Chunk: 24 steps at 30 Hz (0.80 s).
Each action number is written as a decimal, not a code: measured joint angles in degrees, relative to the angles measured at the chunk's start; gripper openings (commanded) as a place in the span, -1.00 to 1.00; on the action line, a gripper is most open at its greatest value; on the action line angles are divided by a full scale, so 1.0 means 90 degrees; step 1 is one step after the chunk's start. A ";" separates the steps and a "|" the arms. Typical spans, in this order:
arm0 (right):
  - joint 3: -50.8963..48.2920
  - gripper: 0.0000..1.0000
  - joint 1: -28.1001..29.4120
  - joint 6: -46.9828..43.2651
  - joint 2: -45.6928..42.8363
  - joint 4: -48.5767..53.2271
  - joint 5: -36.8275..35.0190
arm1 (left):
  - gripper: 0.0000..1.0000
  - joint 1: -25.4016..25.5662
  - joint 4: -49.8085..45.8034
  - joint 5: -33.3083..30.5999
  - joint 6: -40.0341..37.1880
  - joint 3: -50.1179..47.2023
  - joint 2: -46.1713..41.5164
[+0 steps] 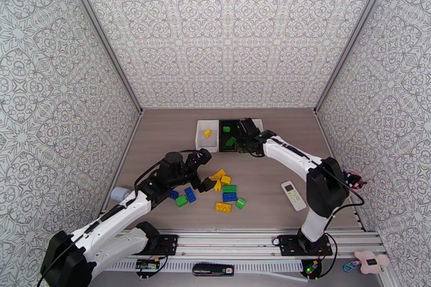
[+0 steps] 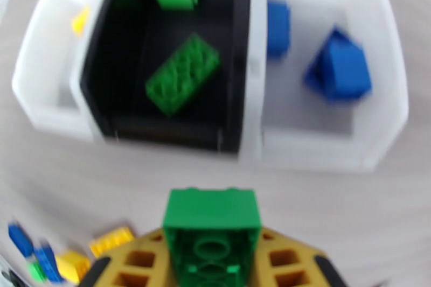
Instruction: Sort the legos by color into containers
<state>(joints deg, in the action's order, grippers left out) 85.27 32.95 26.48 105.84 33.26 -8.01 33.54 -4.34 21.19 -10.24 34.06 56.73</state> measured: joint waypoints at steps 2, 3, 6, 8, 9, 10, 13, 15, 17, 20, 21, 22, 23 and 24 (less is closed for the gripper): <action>0.0491 -0.51 -0.0053 -0.0058 0.0415 -0.0131 -0.0066 | 0.99 0.0000 -0.0002 -0.0005 0.0070 -0.0002 0.0000; 0.0692 -0.50 -0.0078 -0.0080 0.0600 -0.0189 -0.0066 | 0.99 0.0000 0.0000 -0.0007 0.0092 -0.0002 0.0000; 0.1251 -0.48 -0.0104 -0.0119 0.1122 -0.0294 -0.0061 | 0.99 0.0000 0.0012 -0.0046 0.0168 -0.0007 0.0000; 0.1598 -0.43 -0.0121 -0.0146 0.1467 -0.0347 -0.0061 | 0.99 0.0002 0.0017 -0.0049 0.0233 -0.0015 0.0000; 0.1724 -0.36 -0.0121 -0.0151 0.1600 -0.0362 -0.0056 | 0.99 0.0002 0.0019 -0.0051 0.0257 -0.0019 0.0000; 0.1882 -0.27 -0.0124 -0.0168 0.1756 -0.0362 -0.0056 | 0.99 0.0002 0.0022 -0.0051 0.0279 -0.0024 0.0000; 0.2176 0.11 -0.0136 -0.0245 0.2096 -0.0359 -0.0029 | 0.99 0.0002 0.0029 -0.0049 0.0301 -0.0046 0.0000; 0.2205 0.32 -0.0146 -0.0270 0.2157 -0.0347 -0.0010 | 0.99 0.0002 0.0010 -0.0051 0.0301 -0.0051 -0.0012; 0.2203 0.49 -0.0153 -0.0325 0.2137 -0.0311 0.0056 | 0.99 0.0002 -0.0012 -0.0051 0.0301 -0.0053 -0.0053; 0.1855 0.65 -0.0158 -0.0350 0.1868 -0.0418 0.0214 | 0.99 0.0002 -0.0078 -0.0044 0.0289 -0.0063 -0.0172; 0.1632 0.67 -0.0158 -0.0342 0.1695 -0.0454 0.0255 | 0.99 0.0000 -0.0114 -0.0036 0.0277 -0.0063 -0.0206; 0.1314 0.69 -0.0153 -0.0362 0.1452 -0.0483 0.0308 | 0.99 0.0000 -0.0165 -0.0022 0.0253 -0.0063 -0.0243; 0.0996 0.70 -0.0136 -0.0374 0.1185 -0.0491 0.0333 | 0.99 0.0000 -0.0221 -0.0017 0.0228 -0.0066 -0.0277; 0.0733 0.72 -0.0114 -0.0374 0.0954 -0.0495 0.0342 | 0.99 0.0000 -0.0265 0.0000 0.0206 -0.0068 -0.0306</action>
<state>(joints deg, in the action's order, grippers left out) 91.88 31.92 23.11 114.43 28.80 -4.93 33.54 -6.72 21.19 -8.38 33.45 53.98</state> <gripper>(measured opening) 0.847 0.996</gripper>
